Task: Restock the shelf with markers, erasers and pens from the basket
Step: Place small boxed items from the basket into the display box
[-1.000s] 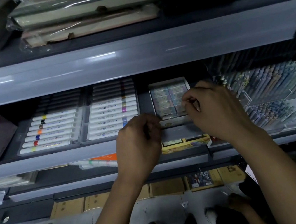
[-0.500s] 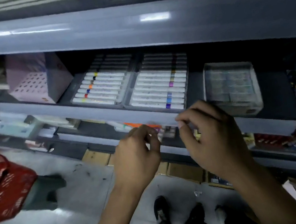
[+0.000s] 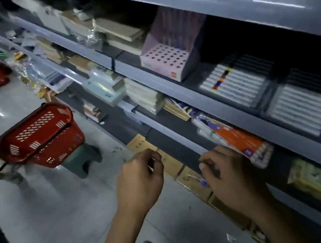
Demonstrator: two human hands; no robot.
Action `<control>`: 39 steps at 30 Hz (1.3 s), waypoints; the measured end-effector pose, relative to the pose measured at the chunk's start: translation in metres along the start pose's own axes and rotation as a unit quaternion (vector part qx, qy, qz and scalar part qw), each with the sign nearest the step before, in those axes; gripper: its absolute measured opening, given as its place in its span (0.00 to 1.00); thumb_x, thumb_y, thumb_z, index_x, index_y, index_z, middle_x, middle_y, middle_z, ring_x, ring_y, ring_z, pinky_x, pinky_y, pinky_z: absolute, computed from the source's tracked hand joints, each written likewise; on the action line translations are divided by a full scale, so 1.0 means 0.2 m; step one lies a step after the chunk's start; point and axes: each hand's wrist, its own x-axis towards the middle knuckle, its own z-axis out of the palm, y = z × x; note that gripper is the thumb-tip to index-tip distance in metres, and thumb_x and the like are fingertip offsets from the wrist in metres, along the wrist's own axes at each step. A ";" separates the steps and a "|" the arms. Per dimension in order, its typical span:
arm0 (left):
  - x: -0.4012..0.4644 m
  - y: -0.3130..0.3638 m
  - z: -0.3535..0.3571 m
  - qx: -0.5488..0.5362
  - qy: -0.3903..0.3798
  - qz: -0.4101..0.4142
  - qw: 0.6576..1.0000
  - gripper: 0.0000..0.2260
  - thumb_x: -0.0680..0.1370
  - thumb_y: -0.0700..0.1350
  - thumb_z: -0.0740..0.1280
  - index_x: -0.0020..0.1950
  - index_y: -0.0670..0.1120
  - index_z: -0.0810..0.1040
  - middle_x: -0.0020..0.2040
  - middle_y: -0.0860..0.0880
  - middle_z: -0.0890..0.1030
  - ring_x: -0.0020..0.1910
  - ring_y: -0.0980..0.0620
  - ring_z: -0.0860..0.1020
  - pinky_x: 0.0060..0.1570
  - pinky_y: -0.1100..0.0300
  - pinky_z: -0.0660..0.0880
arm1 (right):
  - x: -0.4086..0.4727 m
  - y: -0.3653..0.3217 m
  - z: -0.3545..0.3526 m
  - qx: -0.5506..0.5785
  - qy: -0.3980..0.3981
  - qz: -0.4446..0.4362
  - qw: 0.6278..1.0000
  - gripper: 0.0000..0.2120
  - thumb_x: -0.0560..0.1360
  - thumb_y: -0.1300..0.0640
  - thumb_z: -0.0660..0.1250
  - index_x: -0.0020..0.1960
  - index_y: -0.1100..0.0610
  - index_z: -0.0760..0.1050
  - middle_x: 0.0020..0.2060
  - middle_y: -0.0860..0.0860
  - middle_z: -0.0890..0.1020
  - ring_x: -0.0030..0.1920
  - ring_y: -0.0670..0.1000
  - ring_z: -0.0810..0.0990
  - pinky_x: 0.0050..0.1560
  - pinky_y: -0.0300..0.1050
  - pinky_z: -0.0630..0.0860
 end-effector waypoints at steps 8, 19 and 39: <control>0.11 -0.75 -0.58 0.044 0.075 -0.090 0.992 0.05 0.81 0.50 0.66 0.47 0.57 0.80 0.39 0.60 0.80 0.33 0.57 0.75 0.30 0.64 0.64 | 0.40 -0.66 0.58 -0.043 -0.091 -0.081 0.992 0.07 0.80 0.50 0.66 0.53 0.49 0.82 0.47 0.44 0.79 0.43 0.44 0.78 0.43 0.48 0.80; 0.28 -1.50 -1.06 0.080 0.125 -0.218 0.965 0.04 0.79 0.51 0.66 0.46 0.57 0.81 0.39 0.60 0.81 0.34 0.57 0.74 0.30 0.67 0.62 | 0.94 -1.29 1.21 -0.039 -0.166 -0.161 0.972 0.05 0.78 0.46 0.65 0.48 0.45 0.79 0.44 0.41 0.79 0.41 0.41 0.76 0.38 0.39 0.73; 1.68 -2.45 -1.54 0.119 0.139 -0.323 0.928 0.06 0.79 0.58 0.63 0.45 0.60 0.75 0.37 0.62 0.79 0.33 0.58 0.76 0.28 0.63 0.64 | 2.69 -2.12 2.19 -0.031 -0.275 -0.257 0.926 0.07 0.80 0.45 0.65 0.53 0.45 0.80 0.47 0.41 0.78 0.45 0.43 0.77 0.40 0.38 0.69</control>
